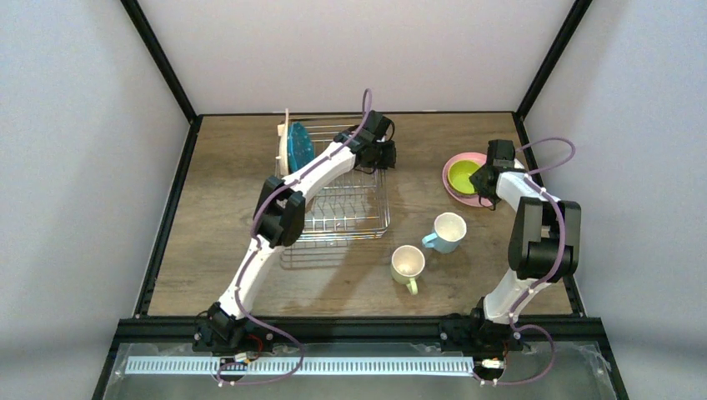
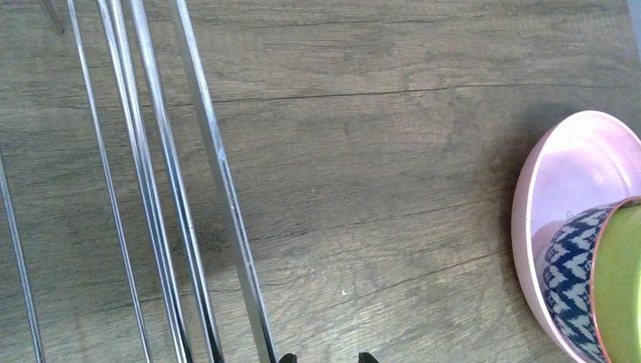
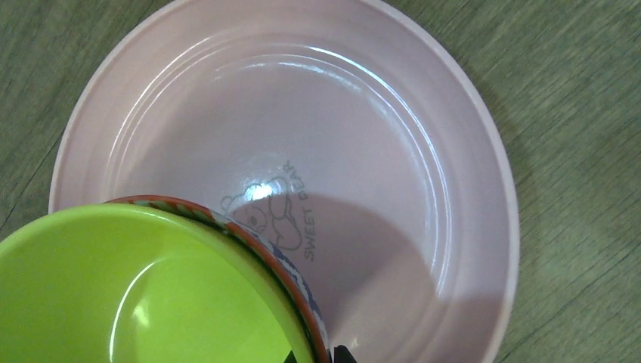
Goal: Load the mixed dishes into the dish rack
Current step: Grab the bowl from the plate.
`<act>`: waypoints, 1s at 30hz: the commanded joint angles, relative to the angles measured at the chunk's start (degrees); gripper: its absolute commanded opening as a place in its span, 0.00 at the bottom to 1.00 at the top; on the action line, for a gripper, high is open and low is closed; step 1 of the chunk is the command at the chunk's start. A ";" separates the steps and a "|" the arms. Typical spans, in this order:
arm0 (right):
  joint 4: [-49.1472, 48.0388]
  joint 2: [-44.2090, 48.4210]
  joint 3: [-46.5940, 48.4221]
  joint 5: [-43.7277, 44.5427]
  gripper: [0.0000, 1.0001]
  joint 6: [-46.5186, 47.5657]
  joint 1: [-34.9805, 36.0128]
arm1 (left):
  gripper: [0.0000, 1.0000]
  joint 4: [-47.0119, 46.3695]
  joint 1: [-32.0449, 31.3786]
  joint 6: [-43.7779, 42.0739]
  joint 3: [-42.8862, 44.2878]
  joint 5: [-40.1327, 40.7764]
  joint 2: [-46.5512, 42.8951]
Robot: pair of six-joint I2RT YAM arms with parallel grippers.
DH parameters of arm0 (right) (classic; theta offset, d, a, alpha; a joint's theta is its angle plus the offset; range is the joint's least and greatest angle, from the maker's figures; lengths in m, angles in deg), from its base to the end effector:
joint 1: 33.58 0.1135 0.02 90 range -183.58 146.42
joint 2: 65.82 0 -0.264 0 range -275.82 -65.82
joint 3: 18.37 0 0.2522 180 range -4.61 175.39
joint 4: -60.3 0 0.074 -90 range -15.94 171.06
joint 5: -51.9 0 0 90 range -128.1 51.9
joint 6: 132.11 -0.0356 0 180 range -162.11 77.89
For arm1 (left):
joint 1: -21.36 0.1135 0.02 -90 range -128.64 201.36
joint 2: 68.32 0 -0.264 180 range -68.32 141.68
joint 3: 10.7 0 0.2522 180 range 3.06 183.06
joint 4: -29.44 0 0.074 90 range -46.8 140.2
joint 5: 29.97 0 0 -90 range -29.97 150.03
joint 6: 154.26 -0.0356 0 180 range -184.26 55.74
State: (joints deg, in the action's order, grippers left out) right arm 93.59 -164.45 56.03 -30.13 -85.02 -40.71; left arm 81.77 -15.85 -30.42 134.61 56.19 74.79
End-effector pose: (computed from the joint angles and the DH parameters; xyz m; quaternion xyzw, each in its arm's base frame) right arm 0.3450 -0.0481 0.1788 0.4227 0.8597 0.0222 0.2860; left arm 0.4393 -0.3365 0.1976 0.0390 0.9388 -0.2236 0.2590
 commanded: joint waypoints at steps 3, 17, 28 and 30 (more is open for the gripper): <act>1.08 0.52 -0.11 0.87 0.03 0.06 -0.33 | 0.52 12.15 0.82 -2.58 -3.64 3.35 2.43; 4.35 2.48 6.11 0.11 0.01 1.57 -0.30 | 0.67 9.80 0.81 -0.30 -3.46 5.36 -1.64; 7.88 5.95 10.29 2.17 0.01 2.49 -0.29 | 0.71 6.48 0.82 0.81 -3.23 0.76 -3.86; 8.50 6.88 10.09 3.37 0.01 2.32 -0.34 | 0.72 5.62 0.82 1.10 -3.27 -0.89 -4.04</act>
State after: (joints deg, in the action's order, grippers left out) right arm 101.72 -161.17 64.19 -29.45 -82.60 -40.71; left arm 84.91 -15.83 -28.43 132.77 56.94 72.28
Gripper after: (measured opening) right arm 0.120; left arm 0.712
